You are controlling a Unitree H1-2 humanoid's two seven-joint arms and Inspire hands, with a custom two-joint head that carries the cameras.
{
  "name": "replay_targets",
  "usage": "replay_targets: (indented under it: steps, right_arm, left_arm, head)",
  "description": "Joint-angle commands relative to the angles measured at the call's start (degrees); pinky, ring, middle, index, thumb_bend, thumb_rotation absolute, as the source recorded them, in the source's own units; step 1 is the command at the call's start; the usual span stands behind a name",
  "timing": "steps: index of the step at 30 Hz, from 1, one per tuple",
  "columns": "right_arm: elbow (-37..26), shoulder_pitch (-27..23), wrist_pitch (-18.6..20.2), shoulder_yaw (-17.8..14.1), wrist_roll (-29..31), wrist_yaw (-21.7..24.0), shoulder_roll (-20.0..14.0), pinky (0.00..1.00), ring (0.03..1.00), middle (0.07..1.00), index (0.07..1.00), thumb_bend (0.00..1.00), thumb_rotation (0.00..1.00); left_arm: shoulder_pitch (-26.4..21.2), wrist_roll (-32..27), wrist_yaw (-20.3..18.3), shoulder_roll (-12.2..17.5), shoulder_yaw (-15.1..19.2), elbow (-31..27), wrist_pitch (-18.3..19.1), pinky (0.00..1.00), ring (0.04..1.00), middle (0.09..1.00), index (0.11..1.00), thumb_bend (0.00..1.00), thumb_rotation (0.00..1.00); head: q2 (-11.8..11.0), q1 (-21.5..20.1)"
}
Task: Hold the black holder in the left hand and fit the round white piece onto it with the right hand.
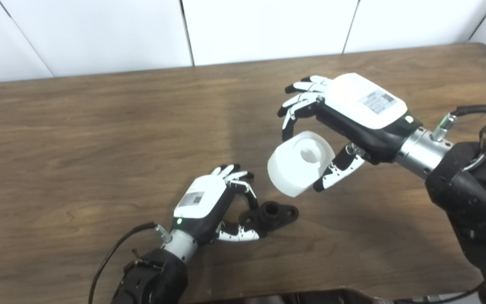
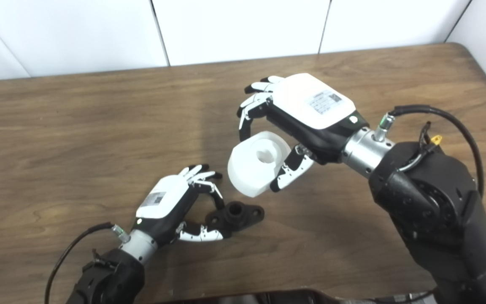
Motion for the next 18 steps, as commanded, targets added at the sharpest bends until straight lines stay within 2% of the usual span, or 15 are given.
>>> replay_targets:
  steps: [1, 10, 18]
  right_arm:
    - [-1.56, -1.5, -1.25, -0.58, 0.29, -0.2, 0.06, 0.91, 0.896, 0.763, 0.482, 0.52, 0.14]
    - [-3.01, -1.56, -0.88, 0.23, 0.64, 3.41, 0.95, 0.9, 0.897, 0.769, 0.482, 0.52, 0.14]
    - [-1.61, -0.03, -2.83, 1.33, 0.7, 3.15, 1.62, 0.89, 0.894, 0.763, 0.483, 0.52, 0.13]
  left_arm:
    - [0.48, -0.26, -3.15, 0.35, -0.43, 0.9, 2.1, 0.97, 0.967, 0.871, 0.492, 0.51, 0.06]
    - [-0.34, 0.42, -4.29, 0.2, -0.42, 0.79, 2.72, 0.96, 0.968, 0.873, 0.492, 0.51, 0.06]
    - [-0.53, 0.22, -4.8, 0.09, -0.25, 0.44, 3.0, 0.96, 0.97, 0.873, 0.492, 0.51, 0.06]
  head:
    - [0.13, -0.12]
    - [1.37, -0.51]
    - [1.95, -0.86]
